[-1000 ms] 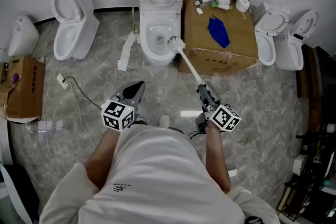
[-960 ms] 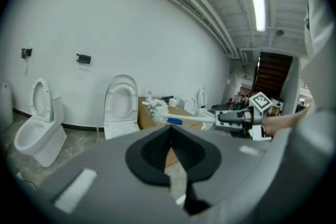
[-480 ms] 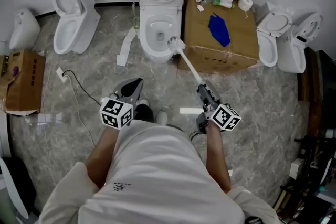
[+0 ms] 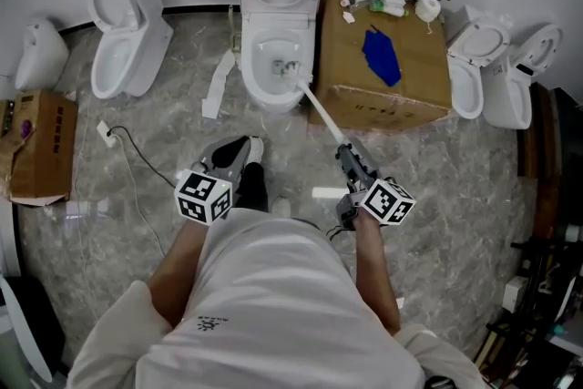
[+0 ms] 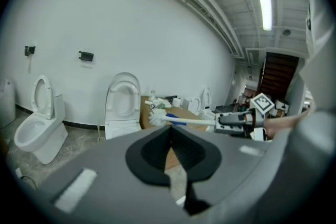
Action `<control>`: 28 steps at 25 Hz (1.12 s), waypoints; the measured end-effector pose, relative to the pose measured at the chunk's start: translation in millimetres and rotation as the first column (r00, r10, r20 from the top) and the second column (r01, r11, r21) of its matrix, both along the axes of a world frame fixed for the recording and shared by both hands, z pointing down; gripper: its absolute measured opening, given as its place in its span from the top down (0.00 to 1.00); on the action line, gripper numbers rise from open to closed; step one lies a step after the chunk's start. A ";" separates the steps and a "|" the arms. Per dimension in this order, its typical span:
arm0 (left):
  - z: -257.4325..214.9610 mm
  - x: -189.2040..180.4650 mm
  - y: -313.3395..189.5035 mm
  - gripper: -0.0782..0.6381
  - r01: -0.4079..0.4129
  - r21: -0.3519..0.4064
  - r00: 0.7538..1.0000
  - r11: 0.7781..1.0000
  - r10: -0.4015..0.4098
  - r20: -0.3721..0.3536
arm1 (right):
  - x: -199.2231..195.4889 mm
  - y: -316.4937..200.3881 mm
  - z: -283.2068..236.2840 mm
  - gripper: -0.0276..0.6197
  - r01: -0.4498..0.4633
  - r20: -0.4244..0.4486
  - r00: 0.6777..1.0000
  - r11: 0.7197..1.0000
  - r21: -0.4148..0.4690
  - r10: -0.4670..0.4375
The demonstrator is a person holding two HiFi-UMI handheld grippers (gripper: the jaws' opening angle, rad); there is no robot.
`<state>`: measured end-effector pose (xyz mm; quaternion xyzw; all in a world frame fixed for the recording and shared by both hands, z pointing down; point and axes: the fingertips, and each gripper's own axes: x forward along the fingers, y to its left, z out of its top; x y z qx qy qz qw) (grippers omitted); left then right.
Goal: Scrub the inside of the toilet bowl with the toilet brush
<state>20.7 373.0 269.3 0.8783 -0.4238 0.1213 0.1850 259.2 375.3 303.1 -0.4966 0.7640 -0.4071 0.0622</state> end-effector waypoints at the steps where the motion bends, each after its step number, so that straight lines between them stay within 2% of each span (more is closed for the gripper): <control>1: 0.6 0.0 -5.6 0.90 -0.004 -0.001 1.000 1.000 0.004 -0.002 | -0.5 -3.6 1.5 0.73 -0.002 -0.001 1.000 1.000 -0.003 0.002; 8: 6.9 -6.6 -60.7 0.90 -0.035 -0.012 0.999 0.999 0.035 -0.007 | -3.1 -43.7 10.0 0.73 -0.030 -0.022 0.999 0.999 -0.032 0.030; 14: 8.4 -12.1 -119.3 0.90 -0.075 -0.023 0.997 0.997 0.075 -0.016 | -9.1 -97.5 8.8 0.73 -0.075 -0.034 0.997 0.996 -0.045 0.074; 28: 1.9 -46.4 -256.1 0.90 -0.173 -0.029 0.984 0.984 0.172 -0.036 | -58.2 -214.0 -1.2 0.73 -0.128 -0.064 0.990 0.990 -0.062 0.124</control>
